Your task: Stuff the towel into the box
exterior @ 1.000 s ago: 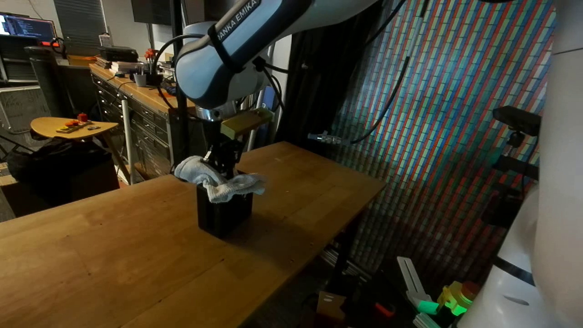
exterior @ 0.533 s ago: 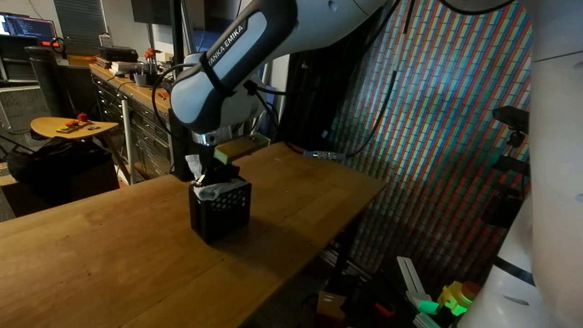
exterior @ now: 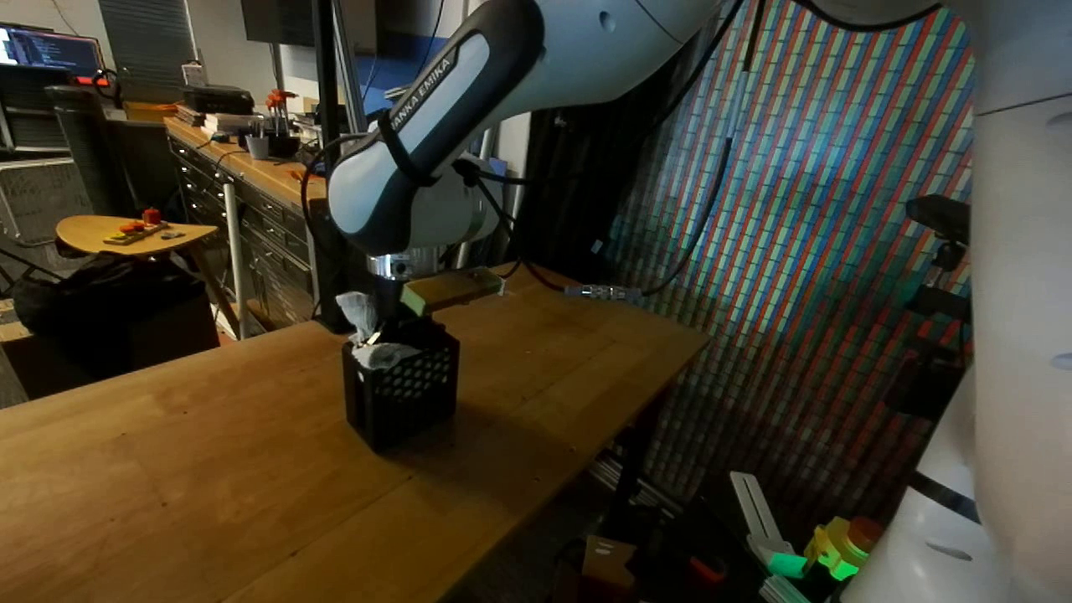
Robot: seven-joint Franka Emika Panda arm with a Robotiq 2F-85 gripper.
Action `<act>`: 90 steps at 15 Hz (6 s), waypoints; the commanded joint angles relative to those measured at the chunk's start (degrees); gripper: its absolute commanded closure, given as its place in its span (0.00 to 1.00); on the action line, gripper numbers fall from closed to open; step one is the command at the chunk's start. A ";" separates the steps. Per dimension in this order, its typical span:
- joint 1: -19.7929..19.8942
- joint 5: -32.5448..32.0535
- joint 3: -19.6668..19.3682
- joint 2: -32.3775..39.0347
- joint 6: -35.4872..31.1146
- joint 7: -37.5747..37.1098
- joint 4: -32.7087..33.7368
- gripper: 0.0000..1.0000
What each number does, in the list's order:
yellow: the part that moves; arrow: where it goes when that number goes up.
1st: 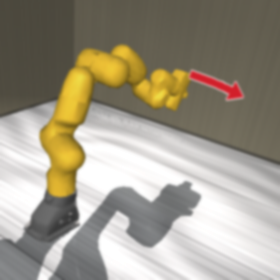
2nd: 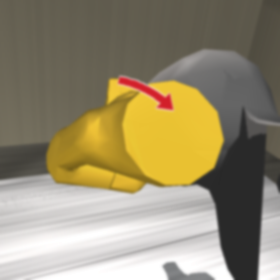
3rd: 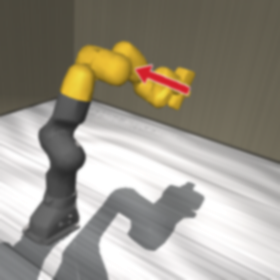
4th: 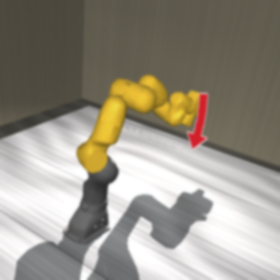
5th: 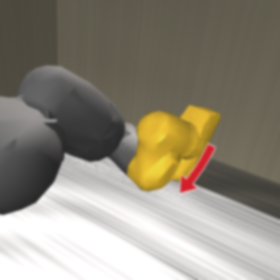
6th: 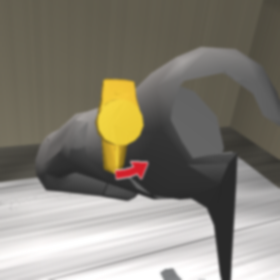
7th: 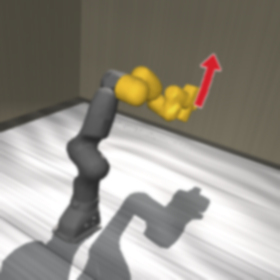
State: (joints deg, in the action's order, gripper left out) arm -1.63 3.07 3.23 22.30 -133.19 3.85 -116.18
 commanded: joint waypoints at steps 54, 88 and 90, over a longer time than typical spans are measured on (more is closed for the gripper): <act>-1.67 -11.03 2.47 -8.63 5.87 19.37 9.20 0.86; -1.32 -8.95 3.81 -9.46 8.36 26.36 7.27 0.39; -1.34 -8.83 4.07 -9.42 8.21 26.34 6.72 0.49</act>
State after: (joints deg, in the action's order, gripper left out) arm -3.00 -7.23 6.73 13.97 -125.21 30.37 -108.49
